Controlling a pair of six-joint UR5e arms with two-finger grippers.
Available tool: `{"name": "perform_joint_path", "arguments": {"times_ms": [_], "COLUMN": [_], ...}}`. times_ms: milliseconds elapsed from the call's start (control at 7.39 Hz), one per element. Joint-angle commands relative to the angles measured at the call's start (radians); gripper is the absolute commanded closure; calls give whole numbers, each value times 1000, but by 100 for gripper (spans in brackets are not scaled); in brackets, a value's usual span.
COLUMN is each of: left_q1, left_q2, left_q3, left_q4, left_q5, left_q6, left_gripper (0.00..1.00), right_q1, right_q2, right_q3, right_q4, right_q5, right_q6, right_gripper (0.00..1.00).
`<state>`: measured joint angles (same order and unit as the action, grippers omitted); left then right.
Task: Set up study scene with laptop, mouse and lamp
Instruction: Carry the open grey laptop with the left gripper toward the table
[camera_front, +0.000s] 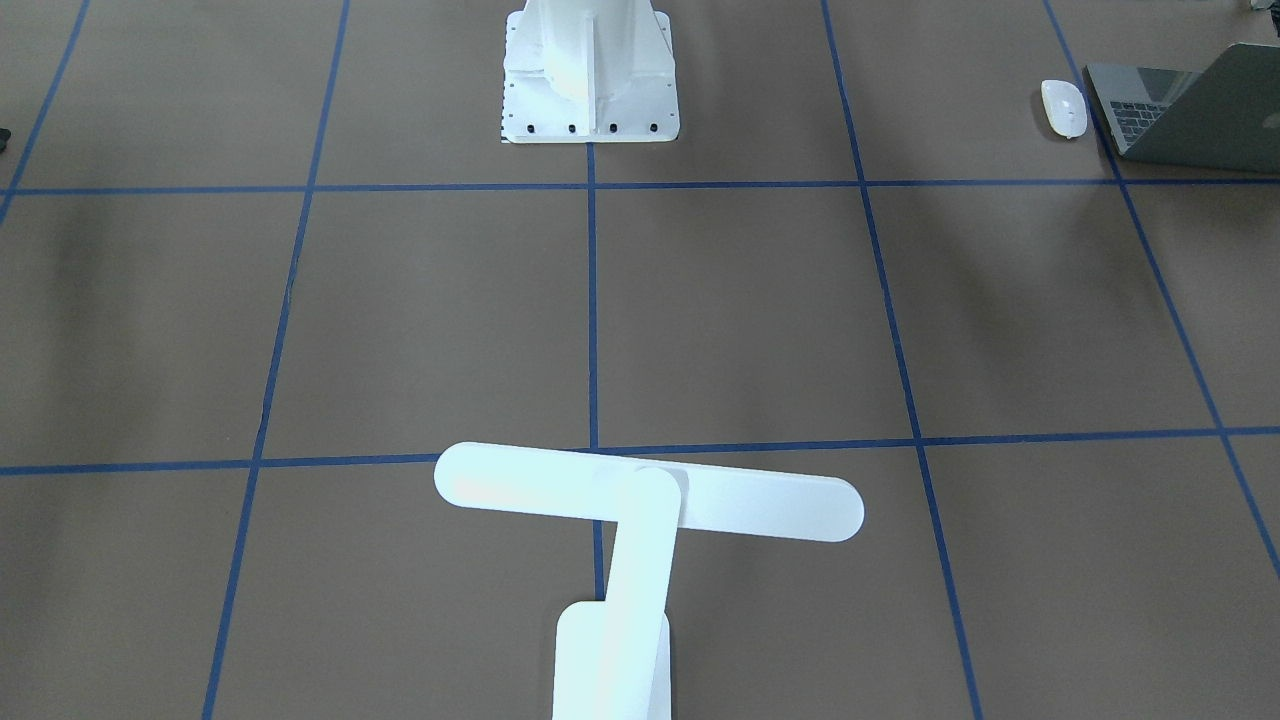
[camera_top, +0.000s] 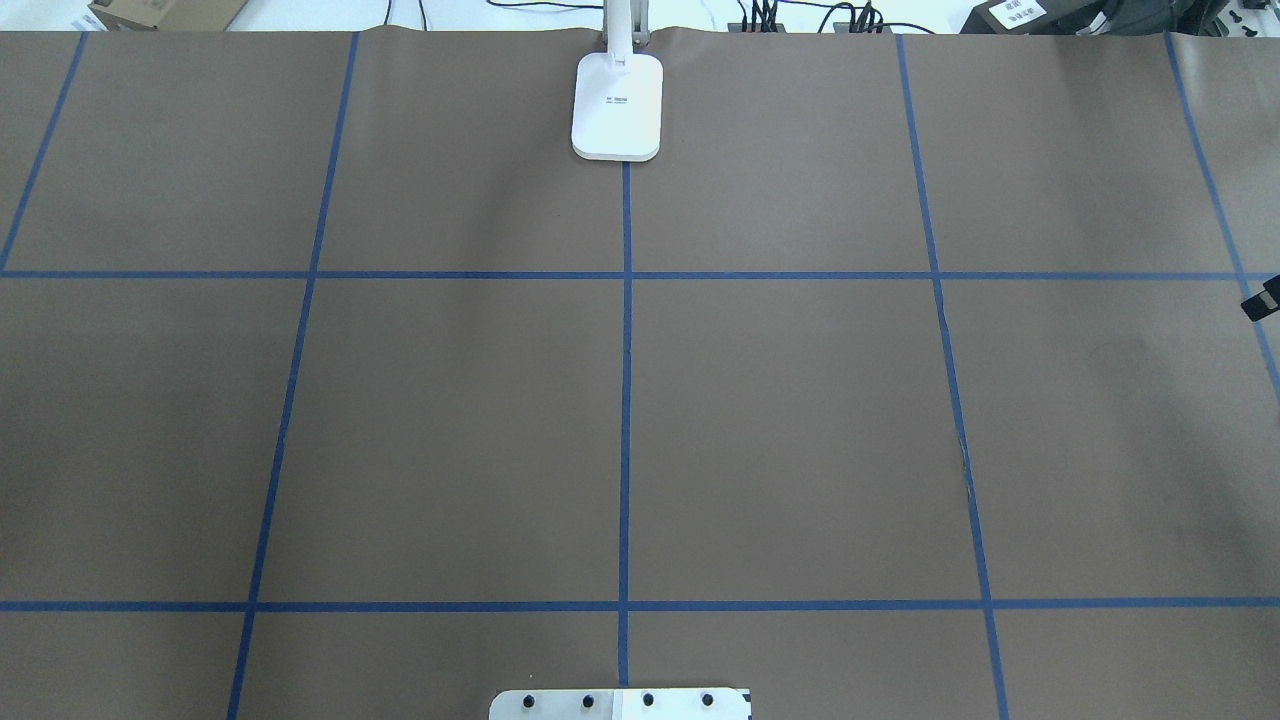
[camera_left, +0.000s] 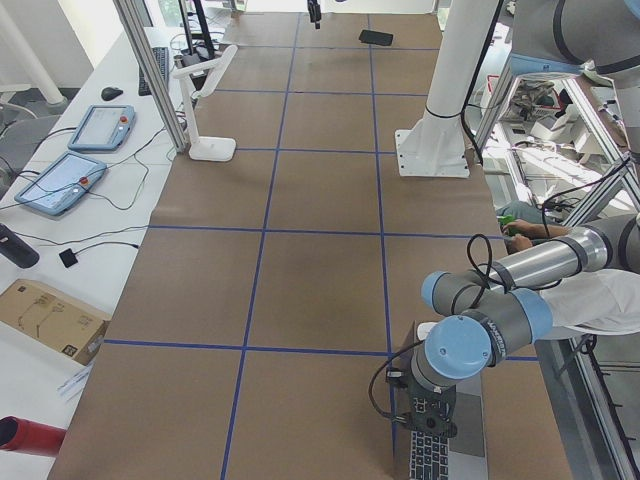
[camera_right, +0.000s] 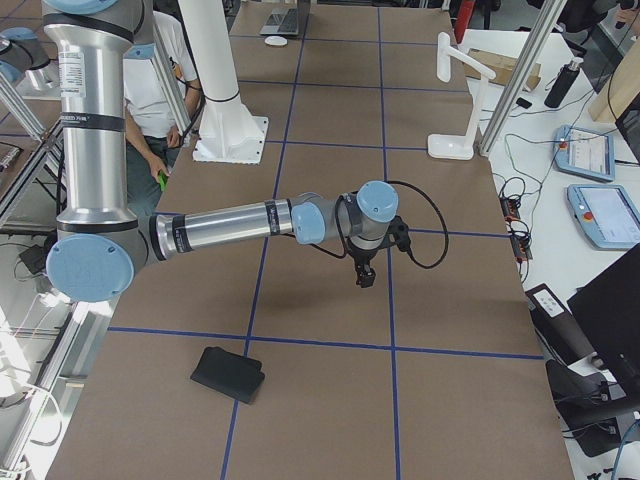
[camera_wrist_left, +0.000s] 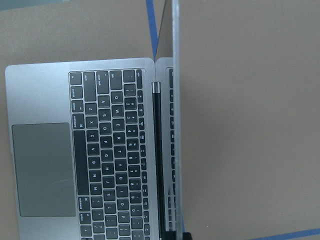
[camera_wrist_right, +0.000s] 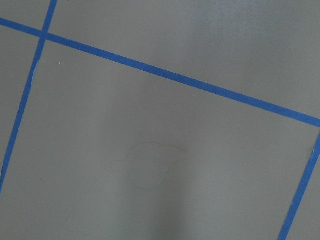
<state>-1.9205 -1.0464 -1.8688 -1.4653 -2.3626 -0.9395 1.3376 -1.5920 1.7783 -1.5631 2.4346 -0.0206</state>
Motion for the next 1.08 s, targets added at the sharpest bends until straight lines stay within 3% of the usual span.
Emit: {"name": "perform_joint_path", "arguments": {"times_ms": [0, 271, 541, 947], "left_q1": [0, 6, 98, 327], "left_q2": [-79, -217, -369, -666], "left_q3": [-56, -75, -72, -47], "left_q4": [89, 167, 227, 249], "left_q5": [3, 2, -4, -35], "left_q6": [1, -4, -18, -274], "left_gripper": [100, 100, 100, 100], "right_q1": [0, 0, -2, -2], "right_q2": [0, 0, 1, 12], "right_q3": [4, 6, 6, -3], "right_q4": [0, 0, 0, 0], "right_q5": [1, 1, -2, -15], "right_q6": [1, 1, 4, 1], "right_gripper": [0, 0, 0, 0]}}
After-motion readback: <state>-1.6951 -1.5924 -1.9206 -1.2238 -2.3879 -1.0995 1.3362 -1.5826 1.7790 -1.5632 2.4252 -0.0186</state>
